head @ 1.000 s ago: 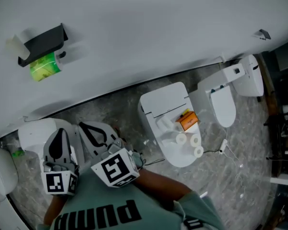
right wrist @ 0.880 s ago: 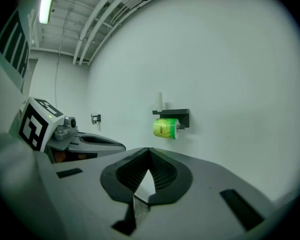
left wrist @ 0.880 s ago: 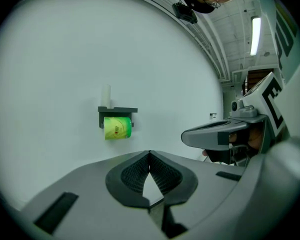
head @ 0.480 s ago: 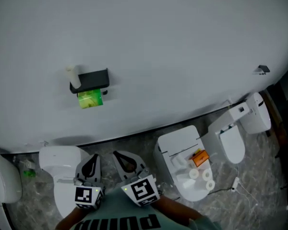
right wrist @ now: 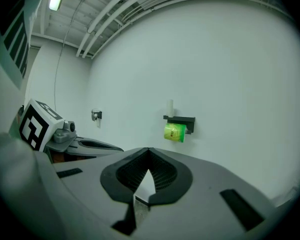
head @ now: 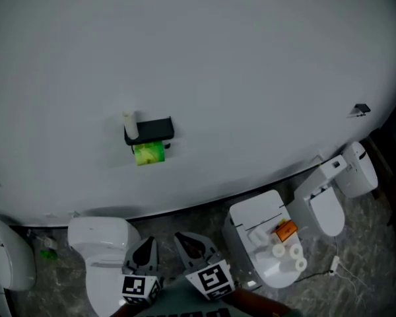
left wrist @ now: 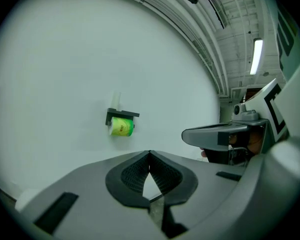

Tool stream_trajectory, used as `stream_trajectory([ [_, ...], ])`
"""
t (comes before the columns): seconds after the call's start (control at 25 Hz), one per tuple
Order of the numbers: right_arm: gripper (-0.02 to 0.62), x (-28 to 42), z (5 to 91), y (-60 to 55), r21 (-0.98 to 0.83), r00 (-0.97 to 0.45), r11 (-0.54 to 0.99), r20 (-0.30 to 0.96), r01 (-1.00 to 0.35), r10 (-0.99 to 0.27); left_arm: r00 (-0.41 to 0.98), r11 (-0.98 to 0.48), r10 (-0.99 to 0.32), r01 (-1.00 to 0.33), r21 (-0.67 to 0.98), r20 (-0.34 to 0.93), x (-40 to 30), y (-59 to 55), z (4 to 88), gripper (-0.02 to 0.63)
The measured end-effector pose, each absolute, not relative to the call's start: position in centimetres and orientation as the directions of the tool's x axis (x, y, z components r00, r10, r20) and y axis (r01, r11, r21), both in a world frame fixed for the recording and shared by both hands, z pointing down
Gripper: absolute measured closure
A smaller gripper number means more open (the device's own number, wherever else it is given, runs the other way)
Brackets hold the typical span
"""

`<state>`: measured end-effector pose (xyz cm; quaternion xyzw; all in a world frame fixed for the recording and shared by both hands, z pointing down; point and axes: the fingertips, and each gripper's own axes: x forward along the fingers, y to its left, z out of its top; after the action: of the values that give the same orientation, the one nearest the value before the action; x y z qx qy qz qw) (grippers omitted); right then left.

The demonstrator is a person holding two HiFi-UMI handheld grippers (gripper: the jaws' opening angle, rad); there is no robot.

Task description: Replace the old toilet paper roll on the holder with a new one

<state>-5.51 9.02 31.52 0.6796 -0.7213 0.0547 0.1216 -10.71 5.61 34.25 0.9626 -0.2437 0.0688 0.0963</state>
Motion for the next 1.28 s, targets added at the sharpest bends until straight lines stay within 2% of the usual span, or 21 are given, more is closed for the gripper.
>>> stream_trajectory([
  [0.36,0.591,-6.4,31.9,11.0,0.067,-0.026,0.045,0.256,-0.997,-0.966,0.878,-0.858,-0.447,-0.476,0.196,0.174,-12.3,7.6,35.2,0.603],
  [0.6,0.591,-6.5,32.1,10.7,0.052,-0.092,0.11,0.26,-0.993,-0.961,0.849,-0.831,-0.5,-0.526,0.182,0.171,-12.4,7.7,35.0,0.603],
  [1.28,0.591,5.8,32.2,18.0,0.033,-0.233,0.246,0.221,-0.969,-0.947,0.744,-0.744,-0.626,-0.659,0.108,0.234,-1.5,15.8,35.1,0.603],
])
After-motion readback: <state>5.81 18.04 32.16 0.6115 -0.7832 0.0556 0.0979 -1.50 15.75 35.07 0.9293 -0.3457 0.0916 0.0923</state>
